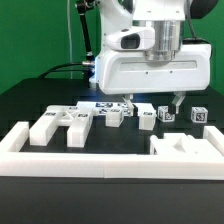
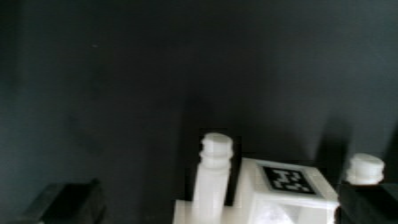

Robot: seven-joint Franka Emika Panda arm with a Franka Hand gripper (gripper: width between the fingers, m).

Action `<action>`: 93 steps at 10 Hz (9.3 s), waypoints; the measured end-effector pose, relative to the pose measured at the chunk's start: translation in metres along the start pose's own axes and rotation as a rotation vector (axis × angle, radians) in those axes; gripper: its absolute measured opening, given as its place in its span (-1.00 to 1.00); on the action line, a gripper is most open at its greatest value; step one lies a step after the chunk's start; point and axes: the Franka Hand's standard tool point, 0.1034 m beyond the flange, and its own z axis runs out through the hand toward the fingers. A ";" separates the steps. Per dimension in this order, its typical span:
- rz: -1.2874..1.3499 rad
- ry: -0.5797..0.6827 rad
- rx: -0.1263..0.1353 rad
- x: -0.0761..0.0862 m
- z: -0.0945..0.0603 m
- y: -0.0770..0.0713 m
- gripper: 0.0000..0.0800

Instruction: Assemble chair

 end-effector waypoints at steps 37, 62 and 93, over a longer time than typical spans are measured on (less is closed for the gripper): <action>0.201 -0.898 0.129 -0.091 0.053 -0.025 -0.08; 0.051 0.066 0.013 0.054 -0.056 0.015 -0.20; -0.254 0.587 -0.139 0.107 -0.046 -0.045 -0.20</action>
Offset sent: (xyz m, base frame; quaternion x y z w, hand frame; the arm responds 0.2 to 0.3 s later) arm -0.0091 -0.0344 -0.0138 0.0066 -0.0097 0.1705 0.9853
